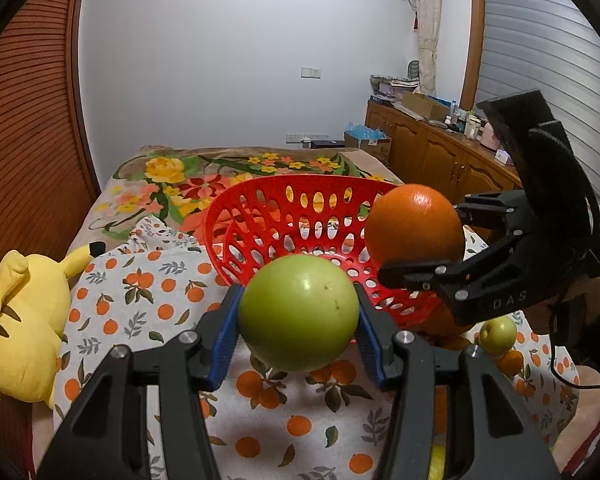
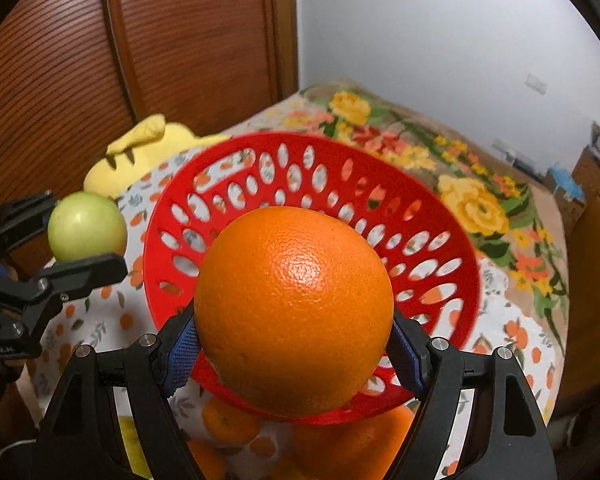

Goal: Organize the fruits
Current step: 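Carry the large orange into the red basket and open the right gripper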

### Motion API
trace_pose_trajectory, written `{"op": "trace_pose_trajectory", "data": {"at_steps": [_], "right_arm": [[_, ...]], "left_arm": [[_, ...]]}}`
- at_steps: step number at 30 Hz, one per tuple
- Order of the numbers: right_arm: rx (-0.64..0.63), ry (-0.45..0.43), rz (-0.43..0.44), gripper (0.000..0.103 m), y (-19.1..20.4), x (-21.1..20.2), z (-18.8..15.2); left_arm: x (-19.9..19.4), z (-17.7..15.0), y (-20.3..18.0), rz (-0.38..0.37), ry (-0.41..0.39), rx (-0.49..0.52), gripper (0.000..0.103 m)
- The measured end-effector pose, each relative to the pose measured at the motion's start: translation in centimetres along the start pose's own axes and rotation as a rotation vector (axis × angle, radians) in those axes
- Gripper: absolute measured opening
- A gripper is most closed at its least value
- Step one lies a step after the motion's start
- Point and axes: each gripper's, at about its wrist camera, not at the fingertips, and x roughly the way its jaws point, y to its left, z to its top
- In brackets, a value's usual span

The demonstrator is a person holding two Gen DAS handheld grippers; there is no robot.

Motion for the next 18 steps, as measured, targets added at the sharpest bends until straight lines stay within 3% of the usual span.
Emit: {"op": "trace_pose_trajectory", "data": {"at_steps": [10, 18], "right_arm": [[-0.081, 0.155, 0.011, 0.082, 0.7, 2.8, 0.1], [-0.091, 0.211, 0.0, 0.082, 0.5, 3.8, 0.3]], "left_arm": [[0.5, 0.3, 0.3, -0.002, 0.001, -0.003, 0.052], [0.8, 0.3, 0.4, 0.0, 0.002, -0.005, 0.052]]}}
